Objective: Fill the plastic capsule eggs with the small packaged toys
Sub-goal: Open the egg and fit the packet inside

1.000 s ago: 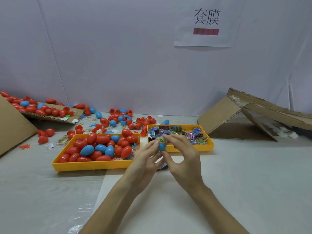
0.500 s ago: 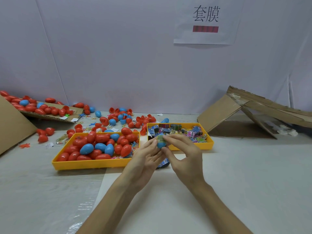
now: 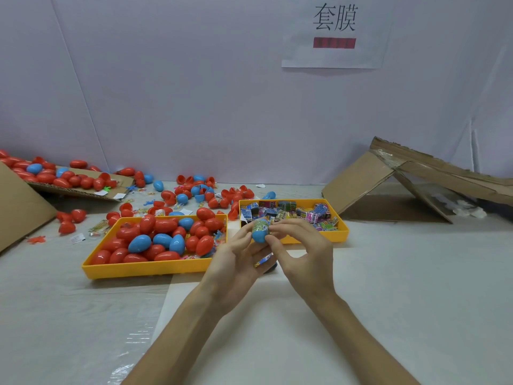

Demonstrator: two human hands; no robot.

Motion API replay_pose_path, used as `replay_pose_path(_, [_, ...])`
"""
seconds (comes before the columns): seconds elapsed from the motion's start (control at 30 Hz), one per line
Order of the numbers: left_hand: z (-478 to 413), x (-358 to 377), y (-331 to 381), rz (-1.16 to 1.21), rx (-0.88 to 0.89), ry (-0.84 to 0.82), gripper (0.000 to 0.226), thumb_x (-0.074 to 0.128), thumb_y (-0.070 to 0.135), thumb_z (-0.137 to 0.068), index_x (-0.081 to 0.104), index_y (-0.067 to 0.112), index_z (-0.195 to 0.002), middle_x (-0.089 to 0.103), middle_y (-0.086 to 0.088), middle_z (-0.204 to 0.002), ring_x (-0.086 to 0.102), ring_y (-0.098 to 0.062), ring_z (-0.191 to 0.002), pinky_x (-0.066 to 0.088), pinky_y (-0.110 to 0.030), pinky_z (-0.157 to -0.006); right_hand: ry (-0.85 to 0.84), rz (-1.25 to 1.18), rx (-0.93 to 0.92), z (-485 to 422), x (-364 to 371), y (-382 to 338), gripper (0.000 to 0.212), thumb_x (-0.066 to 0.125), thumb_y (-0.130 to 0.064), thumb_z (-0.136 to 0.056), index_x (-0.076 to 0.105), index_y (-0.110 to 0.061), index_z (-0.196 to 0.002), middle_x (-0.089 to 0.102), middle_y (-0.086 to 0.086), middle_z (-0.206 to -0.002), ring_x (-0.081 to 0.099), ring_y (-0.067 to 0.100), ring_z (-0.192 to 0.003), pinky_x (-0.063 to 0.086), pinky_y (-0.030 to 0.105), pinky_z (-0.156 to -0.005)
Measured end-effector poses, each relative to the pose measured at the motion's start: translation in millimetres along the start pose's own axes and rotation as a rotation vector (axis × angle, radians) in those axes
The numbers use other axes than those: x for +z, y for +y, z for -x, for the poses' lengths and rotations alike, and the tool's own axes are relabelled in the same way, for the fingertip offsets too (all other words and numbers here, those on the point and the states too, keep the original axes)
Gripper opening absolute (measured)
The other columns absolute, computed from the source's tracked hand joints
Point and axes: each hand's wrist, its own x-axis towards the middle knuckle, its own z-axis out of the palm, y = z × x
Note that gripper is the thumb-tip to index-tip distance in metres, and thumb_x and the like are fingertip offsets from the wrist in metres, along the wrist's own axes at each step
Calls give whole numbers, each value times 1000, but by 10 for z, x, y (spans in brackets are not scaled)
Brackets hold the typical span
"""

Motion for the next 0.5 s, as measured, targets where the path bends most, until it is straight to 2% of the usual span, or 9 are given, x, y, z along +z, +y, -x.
replay_pose_path(0.1, [-16,-7,-13,-73,24,5,37,37,19,-107,53,14,-140,66,-16,-132,66,-26,-117,47,-45,-105,8,16,-6,1,-2,1,12,78,-8,-82,78,-8,-95,72,-1,-96,66,7,-97,51,17,-87])
replay_pose_path(0.3, [-29,3,-30,-218,93,29,35,42,21,-106,54,17,-138,72,-8,-119,72,-19,-102,53,-35,-84,37,56,-32,-4,-7,29,11,77,0,-82,77,-8,-89,72,-1,-91,66,6,-92,53,21,-83])
replay_pose_path(0.5, [-34,5,-54,-301,129,46,30,43,20,-106,58,22,-133,74,-6,-115,72,-20,-103,54,-37,-86,32,144,-91,4,-13,60,10,74,1,-83,71,-9,-85,68,-3,-87,65,12,-85,55,37,-76])
